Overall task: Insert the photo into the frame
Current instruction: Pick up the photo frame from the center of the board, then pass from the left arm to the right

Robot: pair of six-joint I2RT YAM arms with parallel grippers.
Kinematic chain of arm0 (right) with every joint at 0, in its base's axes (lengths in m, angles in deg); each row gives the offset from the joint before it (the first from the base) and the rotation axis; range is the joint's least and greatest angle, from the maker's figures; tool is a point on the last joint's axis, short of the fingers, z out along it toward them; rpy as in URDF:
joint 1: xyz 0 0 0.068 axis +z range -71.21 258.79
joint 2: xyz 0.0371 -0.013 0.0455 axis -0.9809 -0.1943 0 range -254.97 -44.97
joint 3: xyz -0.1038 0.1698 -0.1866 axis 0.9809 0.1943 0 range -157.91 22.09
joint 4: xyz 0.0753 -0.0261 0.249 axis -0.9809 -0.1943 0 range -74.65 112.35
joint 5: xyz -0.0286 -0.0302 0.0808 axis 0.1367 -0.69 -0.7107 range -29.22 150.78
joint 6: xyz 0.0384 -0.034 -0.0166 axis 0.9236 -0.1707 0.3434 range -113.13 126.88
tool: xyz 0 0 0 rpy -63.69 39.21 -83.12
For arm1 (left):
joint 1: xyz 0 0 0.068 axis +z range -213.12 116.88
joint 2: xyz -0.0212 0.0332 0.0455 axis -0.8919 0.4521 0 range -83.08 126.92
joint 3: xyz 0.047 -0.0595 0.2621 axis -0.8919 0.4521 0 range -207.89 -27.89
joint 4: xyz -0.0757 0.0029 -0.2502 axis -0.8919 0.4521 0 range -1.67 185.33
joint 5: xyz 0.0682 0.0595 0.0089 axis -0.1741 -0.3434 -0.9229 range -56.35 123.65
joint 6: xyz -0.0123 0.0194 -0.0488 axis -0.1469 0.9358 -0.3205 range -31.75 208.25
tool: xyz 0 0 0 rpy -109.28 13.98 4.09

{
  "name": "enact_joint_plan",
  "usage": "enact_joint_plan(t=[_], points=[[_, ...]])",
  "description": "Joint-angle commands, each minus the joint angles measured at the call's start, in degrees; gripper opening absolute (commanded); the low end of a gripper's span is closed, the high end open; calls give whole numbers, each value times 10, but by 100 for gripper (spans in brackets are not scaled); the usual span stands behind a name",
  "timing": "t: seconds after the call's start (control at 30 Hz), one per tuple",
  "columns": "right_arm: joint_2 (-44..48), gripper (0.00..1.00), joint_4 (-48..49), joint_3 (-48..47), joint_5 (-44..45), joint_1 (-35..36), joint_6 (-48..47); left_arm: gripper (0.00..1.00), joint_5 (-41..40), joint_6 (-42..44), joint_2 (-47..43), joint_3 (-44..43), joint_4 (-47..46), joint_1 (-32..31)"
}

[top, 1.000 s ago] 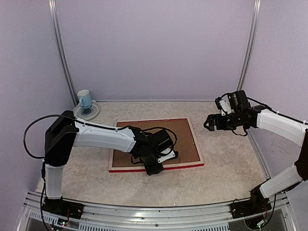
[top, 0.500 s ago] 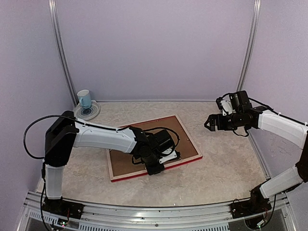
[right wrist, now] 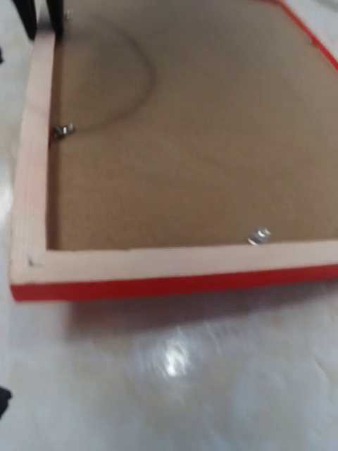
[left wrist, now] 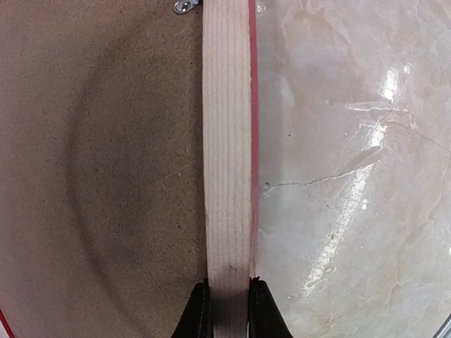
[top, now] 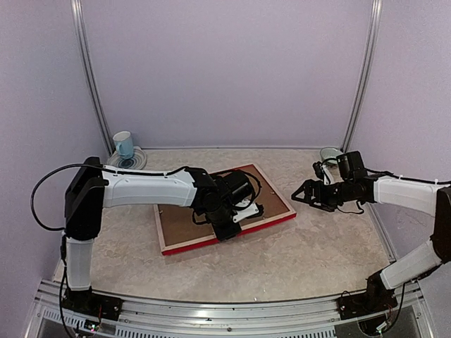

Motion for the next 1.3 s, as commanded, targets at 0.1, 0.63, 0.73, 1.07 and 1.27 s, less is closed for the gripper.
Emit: enact_joint_plan(t=[0.1, 0.63, 0.73, 1.07, 1.27], points=[[-50, 99, 142, 55, -192, -59, 132, 0, -60, 12, -57, -49, 11, -15], [-138, 90, 448, 164, -331, -65, 347, 0, -82, 11, -77, -33, 3, -26], [-146, 87, 485, 170, -333, -65, 374, 0, -83, 10, -78, -29, 1, -28], [-191, 61, 597, 182, -336, -65, 440, 0, -83, 8, -85, -12, -7, -31], [-200, 34, 628, 185, -344, -65, 461, 0, -89, 7, -87, -6, -12, -32]])
